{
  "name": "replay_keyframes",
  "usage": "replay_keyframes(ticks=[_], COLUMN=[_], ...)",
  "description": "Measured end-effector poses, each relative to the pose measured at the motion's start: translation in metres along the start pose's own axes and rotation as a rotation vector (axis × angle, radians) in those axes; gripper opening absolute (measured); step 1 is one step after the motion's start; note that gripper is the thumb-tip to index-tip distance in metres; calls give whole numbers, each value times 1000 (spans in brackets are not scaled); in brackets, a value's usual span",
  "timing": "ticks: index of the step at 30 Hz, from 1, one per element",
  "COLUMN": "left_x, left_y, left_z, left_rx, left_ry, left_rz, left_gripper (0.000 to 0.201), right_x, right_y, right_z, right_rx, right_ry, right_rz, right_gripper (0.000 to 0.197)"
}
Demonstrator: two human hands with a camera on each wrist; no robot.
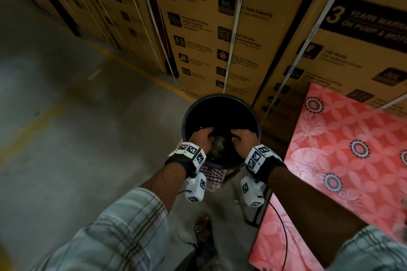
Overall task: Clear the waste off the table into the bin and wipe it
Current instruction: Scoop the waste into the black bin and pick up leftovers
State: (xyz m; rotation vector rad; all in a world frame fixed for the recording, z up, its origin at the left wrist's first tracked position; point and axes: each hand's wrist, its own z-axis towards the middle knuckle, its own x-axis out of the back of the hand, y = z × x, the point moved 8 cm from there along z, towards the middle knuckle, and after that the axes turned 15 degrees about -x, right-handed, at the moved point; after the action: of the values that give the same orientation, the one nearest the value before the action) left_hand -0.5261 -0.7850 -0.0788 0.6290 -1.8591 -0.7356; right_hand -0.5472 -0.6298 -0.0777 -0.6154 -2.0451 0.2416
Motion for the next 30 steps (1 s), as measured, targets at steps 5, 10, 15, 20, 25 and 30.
replay_keyframes(ticks=[5,10,15,20,25,30], left_x=[-4,-24,-81,-164,-251,-317], left_y=[41,103,177,249,317,377], left_z=[-2,-15,-49,-91,-121,-145], left_rx=[-113,-243,-372,-455,-526,-543], left_ry=[151,231,226,228,123,-24], left_rz=[-111,-189,-191,-160,-149,-93], left_gripper=[35,33,34,25,21,24], right_x=[43,92,140,180,208,220], right_y=[9,54,137,246,343,422], right_z=[-29,-69,-124,-182,-237,-276], right_rx=[153,291,348,349,336,267], right_ry=[143,289,399,506,556,547], right_rz=[127,272,343,394,334,386], right_gripper=[33,33,26,22,20,19])
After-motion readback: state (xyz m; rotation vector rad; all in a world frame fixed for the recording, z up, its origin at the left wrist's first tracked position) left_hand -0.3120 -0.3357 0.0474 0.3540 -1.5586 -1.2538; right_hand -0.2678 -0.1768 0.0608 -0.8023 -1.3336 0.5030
